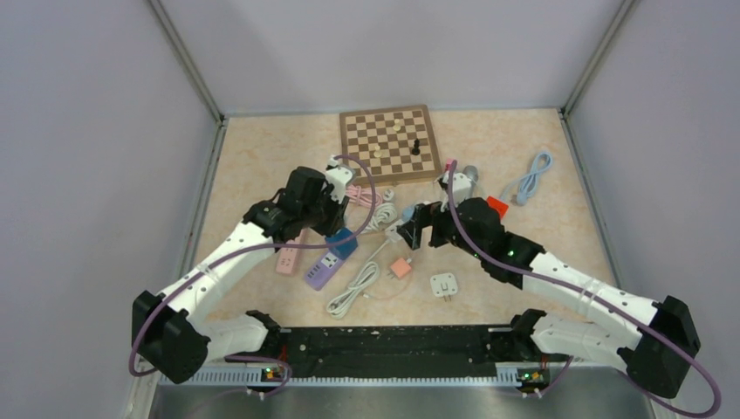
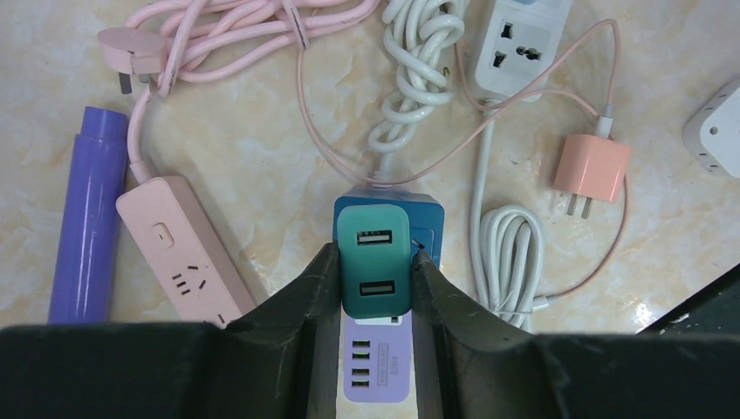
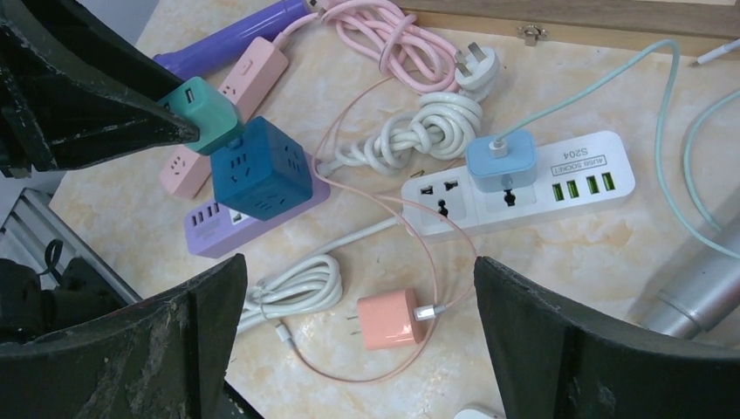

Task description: Insert the plug

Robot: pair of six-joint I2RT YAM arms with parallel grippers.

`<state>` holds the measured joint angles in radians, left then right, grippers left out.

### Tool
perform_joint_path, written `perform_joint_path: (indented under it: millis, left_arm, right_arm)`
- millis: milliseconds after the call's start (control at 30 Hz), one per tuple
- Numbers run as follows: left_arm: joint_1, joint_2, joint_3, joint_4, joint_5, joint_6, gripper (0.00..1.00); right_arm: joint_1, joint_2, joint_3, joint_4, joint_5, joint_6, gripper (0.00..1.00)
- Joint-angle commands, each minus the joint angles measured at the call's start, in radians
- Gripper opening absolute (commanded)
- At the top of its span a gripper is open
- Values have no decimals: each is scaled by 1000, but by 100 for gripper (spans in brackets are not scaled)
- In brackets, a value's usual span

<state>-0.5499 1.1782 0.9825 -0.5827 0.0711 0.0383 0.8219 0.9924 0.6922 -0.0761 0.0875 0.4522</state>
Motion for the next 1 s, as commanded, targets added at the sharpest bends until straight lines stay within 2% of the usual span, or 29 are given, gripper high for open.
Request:
perform_joint_path:
  millis: [0, 533, 833, 967]
  left_arm:
    - [14, -35, -11, 50, 49, -12, 0]
    - [25, -36, -82, 82, 122, 13, 0]
    - [27, -35, -14, -58, 58, 10, 0]
    - [27, -15, 1, -69, 78, 4, 0]
  right_arm:
    - [7, 17, 16, -3, 19, 26, 98]
    - [7, 56, 15, -29, 9, 42, 97]
    - [7, 76, 19, -29, 13, 50, 97]
    - [7, 96, 27, -31, 6, 48, 97]
